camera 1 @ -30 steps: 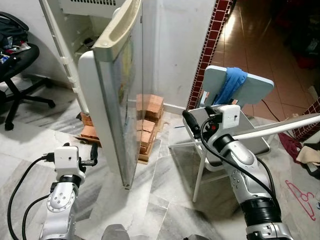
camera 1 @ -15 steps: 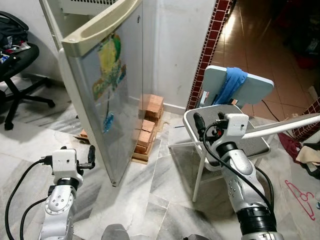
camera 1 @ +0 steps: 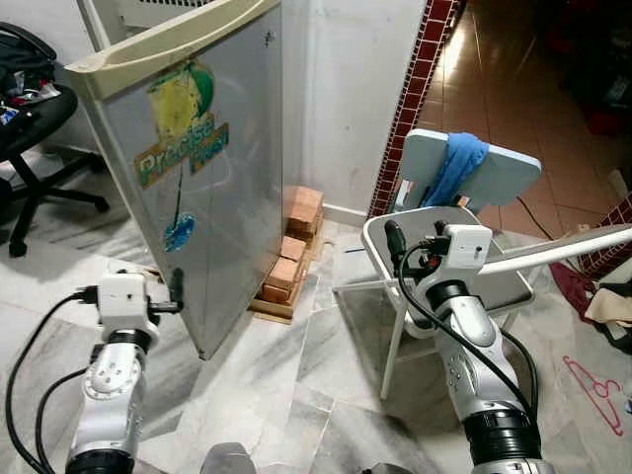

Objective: Restocking fridge

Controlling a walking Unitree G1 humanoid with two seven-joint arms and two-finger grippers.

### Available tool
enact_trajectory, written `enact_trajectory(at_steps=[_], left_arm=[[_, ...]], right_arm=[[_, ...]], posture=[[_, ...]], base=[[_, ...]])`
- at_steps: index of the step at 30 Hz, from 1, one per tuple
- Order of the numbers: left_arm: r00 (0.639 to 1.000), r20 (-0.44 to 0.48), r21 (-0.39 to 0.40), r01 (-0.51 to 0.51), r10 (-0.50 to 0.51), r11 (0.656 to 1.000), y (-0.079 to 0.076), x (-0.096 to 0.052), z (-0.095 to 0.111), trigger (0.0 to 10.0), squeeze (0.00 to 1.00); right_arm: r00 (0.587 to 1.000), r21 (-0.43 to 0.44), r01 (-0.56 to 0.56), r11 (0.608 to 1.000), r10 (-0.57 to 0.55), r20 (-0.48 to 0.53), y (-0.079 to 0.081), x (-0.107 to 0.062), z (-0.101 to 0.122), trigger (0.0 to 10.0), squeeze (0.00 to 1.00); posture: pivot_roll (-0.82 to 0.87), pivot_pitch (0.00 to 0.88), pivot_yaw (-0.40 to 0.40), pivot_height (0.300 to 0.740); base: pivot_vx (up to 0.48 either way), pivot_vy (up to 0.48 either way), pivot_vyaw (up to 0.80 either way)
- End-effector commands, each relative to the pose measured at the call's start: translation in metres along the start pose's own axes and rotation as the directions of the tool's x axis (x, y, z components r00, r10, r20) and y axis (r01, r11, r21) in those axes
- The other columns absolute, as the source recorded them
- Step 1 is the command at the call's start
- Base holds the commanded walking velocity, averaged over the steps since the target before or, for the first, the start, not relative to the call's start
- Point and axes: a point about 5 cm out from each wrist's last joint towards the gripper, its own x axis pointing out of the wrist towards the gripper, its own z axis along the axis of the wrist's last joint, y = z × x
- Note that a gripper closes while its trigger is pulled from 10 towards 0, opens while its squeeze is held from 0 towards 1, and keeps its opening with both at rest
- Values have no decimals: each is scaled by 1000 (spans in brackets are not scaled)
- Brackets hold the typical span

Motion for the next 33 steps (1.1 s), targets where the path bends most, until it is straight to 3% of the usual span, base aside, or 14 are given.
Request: enact_trajectory(at_steps=[1,7,10,17,33], left_arm=[[1000,8,-8,18,-18,1000,-5,4,5,10000,0],[994,49,3,96,-96,995,-25,0,14,10000,0],[993,52,4,108,-108,994,-27,-5,14,10000,0],[991,28,4,134,-134,991,-31,-9,8,10000,0],[983,31,-23,184,-183,983,-39,-4,11,10000,0]], right_arm=[[1000,-5,24,1000,-24,12,-5,2,3,10000,0],[999,-26,48,999,-47,23,-10,-1,4,10000,0],[999,-30,54,998,-53,11,-12,-7,1,10000,0],[998,-37,60,997,-61,-18,-14,-16,-7,10000,0],[996,-51,82,995,-83,-29,-24,-14,-8,10000,0]], posture=[[88,0,-22,740],[93,4,-13,740],[85,21,-17,740],[75,15,-27,740],[79,0,-26,740]], base=[[0,0,-800],[0,480,-800],[0,480,-710],[0,480,0],[0,480,0]])
